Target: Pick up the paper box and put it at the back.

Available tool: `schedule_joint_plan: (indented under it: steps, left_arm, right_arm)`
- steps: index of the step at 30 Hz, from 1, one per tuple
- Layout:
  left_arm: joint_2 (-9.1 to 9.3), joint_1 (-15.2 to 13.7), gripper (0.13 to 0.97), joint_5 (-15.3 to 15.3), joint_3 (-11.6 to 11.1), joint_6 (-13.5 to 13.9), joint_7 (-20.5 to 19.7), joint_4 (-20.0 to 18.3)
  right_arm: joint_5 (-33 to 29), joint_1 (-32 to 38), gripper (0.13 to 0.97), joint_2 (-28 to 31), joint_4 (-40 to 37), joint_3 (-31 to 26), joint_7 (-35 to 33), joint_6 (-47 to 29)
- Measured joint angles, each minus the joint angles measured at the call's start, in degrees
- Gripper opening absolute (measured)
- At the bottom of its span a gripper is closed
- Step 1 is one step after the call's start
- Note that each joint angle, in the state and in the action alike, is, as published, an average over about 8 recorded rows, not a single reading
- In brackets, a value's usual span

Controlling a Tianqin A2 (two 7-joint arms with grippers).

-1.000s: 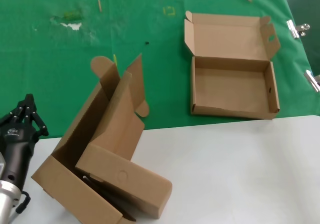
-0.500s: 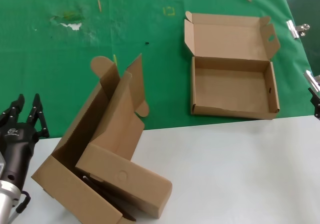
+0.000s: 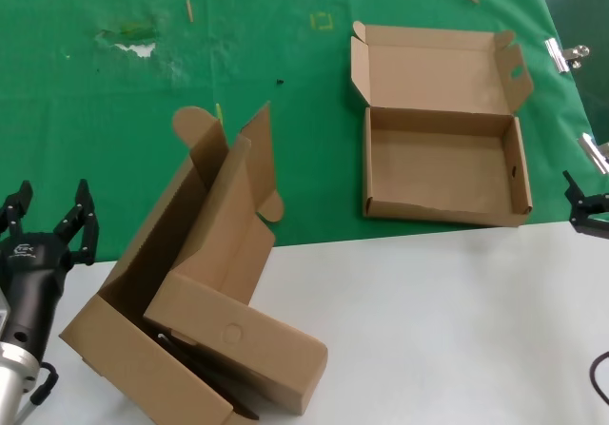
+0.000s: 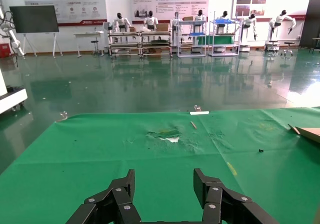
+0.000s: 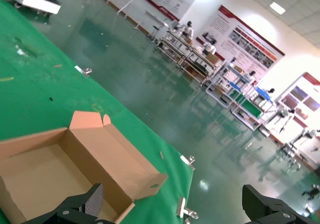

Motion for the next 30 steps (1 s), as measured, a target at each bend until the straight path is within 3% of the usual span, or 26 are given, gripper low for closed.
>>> schedule_joint_plan:
  steps: [18,30]
  left_arm:
    - [0.0,0.0,0.51,-0.01,0.0,0.0,0.0,0.0]
    - [0.0,0.0,0.701,-0.01,0.0,0.0,0.0,0.0]
  right_arm:
    - [-0.57,3.77,0.966,-7.34,-2.89,-4.72,6.11,3.1]
    - [-0.95,6.29,0.966,-12.24,-4.82,-7.88,10.19,5.18]
